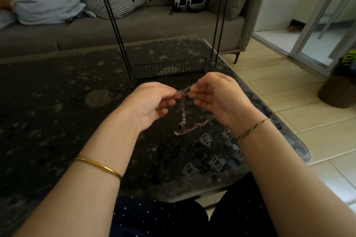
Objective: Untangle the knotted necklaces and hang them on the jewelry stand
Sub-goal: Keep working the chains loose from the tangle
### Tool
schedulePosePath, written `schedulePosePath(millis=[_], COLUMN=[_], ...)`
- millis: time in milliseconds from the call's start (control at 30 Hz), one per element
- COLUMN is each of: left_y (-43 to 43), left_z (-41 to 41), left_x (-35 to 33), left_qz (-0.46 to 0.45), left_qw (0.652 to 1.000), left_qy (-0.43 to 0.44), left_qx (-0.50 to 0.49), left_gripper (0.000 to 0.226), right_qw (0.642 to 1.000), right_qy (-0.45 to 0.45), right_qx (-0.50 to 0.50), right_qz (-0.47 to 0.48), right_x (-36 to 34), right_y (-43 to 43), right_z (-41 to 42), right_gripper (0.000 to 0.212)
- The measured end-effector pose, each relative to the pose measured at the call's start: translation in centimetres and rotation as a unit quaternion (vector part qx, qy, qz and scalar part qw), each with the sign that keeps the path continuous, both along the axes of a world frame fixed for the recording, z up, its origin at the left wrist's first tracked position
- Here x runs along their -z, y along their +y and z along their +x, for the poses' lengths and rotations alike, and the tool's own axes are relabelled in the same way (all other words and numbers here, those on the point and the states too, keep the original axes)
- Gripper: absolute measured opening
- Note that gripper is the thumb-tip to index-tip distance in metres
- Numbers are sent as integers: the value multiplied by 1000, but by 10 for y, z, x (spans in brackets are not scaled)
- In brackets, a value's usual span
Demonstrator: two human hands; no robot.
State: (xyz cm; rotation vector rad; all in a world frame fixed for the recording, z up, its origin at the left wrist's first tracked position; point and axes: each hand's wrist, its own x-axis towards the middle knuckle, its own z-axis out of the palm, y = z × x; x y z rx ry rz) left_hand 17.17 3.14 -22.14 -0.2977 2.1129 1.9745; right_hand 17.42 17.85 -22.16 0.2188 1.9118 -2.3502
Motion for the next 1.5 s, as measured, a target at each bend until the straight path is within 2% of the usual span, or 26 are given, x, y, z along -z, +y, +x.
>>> schedulePosePath(millis=[167,300,467,567,633,700,800,867,933,1000,1133,1367,1500], left_y=[1,5,7,5,3,2,3,6,8,9,9,9,10], left_z=[-2,-1,-3,-5,-5,-4,-2,0,2,3,3,3,4], left_x=[-2,-1,3,5,5,4,1,0,0,3,9,9,7], left_qz=[54,29,-17,-43,-64,-77,-121,-170,-224,-269,-334,-289,-258], left_qw=[995,994,991,990,990,990,986,977,963,947,917,922,933], left_qy=[6,32,84,92,98,98,109,126,150,168,197,223,207], left_qx=[-86,-102,-105,-94,-84,-72,-43,-13,25,55,88,130,143], left_gripper=[17,20,14,12,14,15,15,13,14,19,10,13,15], right_qw=[999,998,980,977,987,996,980,967,971,985,998,994,990], right_qy=[-41,-59,-23,-13,-31,-60,-89,-101,-100,-79,-21,10,20], right_qx=[14,-5,-28,4,39,60,78,94,94,81,54,105,129], right_qz=[-6,29,197,212,150,19,-160,-216,-195,-130,-17,26,44], right_x=[2,2,7,9,7,6,6,7,7,7,5,4,5], right_y=[3,1,-3,-2,-1,1,1,0,1,3,7,8,6], right_z=[-1,0,1,-1,-4,-5,-6,-8,-8,-8,-4,-3,-4], right_gripper=[13,7,5,9,9,11,15,16,17,16,12,10,13])
